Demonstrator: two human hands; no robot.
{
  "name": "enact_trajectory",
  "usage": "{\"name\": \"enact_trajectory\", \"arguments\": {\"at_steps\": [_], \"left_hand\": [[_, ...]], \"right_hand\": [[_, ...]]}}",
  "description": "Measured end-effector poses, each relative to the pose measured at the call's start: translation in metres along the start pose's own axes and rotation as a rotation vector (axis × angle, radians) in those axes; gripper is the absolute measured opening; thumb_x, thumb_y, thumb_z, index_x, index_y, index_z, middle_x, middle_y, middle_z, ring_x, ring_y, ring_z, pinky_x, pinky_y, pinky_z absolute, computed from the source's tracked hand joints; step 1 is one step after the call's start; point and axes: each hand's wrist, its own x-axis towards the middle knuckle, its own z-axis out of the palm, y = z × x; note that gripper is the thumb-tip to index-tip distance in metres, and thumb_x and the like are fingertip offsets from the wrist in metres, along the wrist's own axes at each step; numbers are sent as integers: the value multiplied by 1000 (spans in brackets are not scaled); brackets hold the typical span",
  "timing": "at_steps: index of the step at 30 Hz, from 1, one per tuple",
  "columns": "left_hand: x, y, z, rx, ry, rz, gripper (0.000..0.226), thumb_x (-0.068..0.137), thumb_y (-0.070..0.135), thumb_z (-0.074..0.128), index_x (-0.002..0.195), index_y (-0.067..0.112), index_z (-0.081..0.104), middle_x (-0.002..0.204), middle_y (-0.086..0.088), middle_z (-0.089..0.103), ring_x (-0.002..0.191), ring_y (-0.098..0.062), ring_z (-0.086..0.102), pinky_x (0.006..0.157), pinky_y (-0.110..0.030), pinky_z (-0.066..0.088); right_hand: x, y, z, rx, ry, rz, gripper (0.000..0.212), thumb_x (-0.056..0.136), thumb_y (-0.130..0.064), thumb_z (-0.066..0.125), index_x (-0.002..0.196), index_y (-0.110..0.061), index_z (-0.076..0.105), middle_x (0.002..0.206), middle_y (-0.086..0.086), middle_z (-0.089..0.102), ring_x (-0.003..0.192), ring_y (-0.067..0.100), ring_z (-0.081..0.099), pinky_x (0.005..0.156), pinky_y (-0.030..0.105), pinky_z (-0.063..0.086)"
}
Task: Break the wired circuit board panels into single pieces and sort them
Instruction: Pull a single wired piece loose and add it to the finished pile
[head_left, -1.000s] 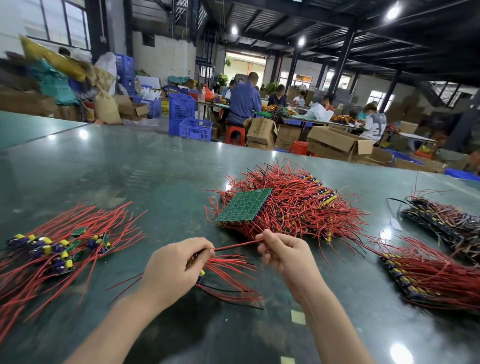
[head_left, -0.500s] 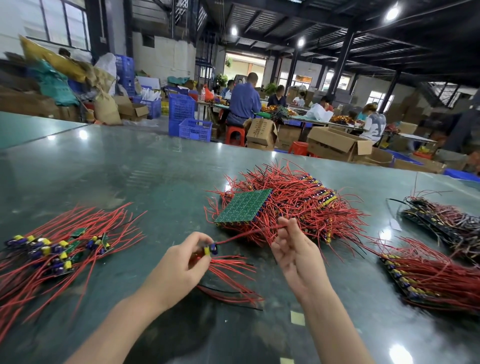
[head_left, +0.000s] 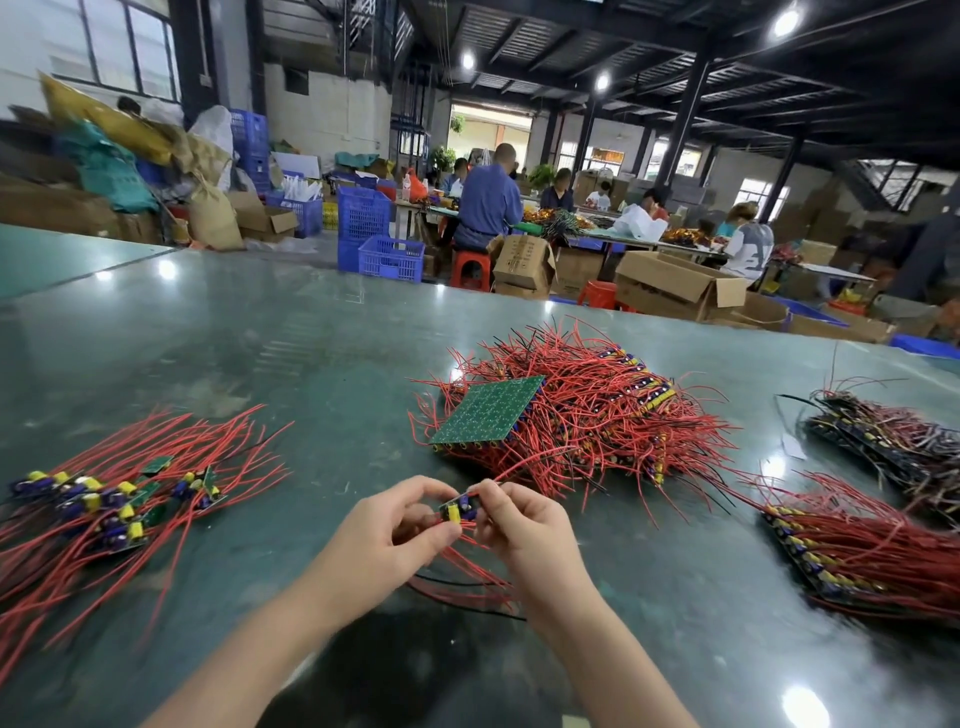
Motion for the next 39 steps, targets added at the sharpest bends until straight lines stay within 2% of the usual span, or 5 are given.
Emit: {"name": "enact_trajectory", "arguments": {"at_steps": [5,12,21,28,39], "left_hand": [[2,5,-5,13,84,-16,15,81,31,65,83,17,63,57,2,57,54,-9,48,55,-22,40],[5,2,-64,519,645,-111,3,85,23,68,83,24,67,74,2,72,76,-22,68,68,-34,50],[-7,-18,-104,1036,1001,-412,30,74,11,71,101,1,67,116,-21,56,111,-43,40,91,-56,39],[8,-24,-42,683,233,-258,27,87,36,65,106,18,68,107,3,66,104,-20,57,94,-32,43],[6,-26,-27,538,283,-297,13,77,29,77,68,26,67,63,10,67,65,-3,60,55,-14,37]], "right_hand": [[2,-1,1,-25,-3,-1,21,89,-20,61,74,-13,75,61,-3,58,57,8,46,63,22,42],[2,-1,-3,-195,53,34,20,92,-12,59,83,-20,75,58,-8,63,53,-1,52,56,13,42],[2,-1,-5,-360,46,-36,22,91,-15,59,79,-27,74,60,-11,64,60,-1,56,64,16,46],[2,2,-3,-488,25,-86,19,90,-16,60,82,-26,74,57,-17,63,55,-5,53,55,7,37],[-3,5,3,-761,-174,-229,12,89,-18,62,88,-21,74,70,-17,67,67,-4,56,67,13,43]]}}
